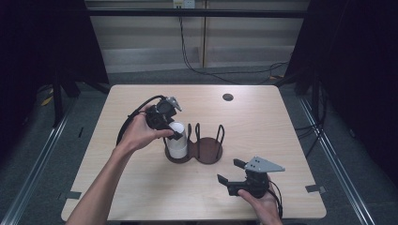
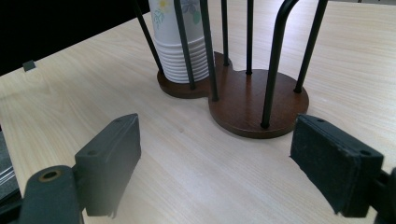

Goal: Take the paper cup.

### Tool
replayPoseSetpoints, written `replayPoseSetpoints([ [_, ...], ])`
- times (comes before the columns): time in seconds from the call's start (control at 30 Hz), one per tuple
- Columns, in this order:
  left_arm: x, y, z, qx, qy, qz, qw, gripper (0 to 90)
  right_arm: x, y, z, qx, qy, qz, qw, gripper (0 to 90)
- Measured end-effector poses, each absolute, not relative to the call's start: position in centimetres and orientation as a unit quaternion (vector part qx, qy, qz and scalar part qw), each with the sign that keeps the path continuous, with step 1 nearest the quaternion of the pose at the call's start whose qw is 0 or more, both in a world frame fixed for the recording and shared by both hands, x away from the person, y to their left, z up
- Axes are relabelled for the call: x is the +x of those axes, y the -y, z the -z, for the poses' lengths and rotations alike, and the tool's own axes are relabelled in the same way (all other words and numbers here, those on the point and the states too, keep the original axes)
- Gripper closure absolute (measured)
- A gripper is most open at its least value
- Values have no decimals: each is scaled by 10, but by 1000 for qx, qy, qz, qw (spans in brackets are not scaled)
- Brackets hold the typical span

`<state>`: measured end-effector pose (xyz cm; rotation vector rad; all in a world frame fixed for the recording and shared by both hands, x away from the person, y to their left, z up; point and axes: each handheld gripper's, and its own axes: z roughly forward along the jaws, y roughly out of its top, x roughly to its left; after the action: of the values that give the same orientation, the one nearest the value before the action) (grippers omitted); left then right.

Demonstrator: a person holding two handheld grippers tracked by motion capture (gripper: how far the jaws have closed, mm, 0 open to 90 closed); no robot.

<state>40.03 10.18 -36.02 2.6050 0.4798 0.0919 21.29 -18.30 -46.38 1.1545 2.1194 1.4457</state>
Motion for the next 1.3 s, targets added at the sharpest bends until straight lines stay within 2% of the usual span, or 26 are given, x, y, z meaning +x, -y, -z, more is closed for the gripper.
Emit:
replayPoseSetpoints([
  [0.37, 403, -96, 366, 956, -173, -32, 234, 313, 213, 183, 464, 405, -744, -507, 163, 156],
  [1.3, 402, -98, 361, 951, -188, -30, 244, 355, 214, 183, 464, 407, -744, -505, 161, 156],
])
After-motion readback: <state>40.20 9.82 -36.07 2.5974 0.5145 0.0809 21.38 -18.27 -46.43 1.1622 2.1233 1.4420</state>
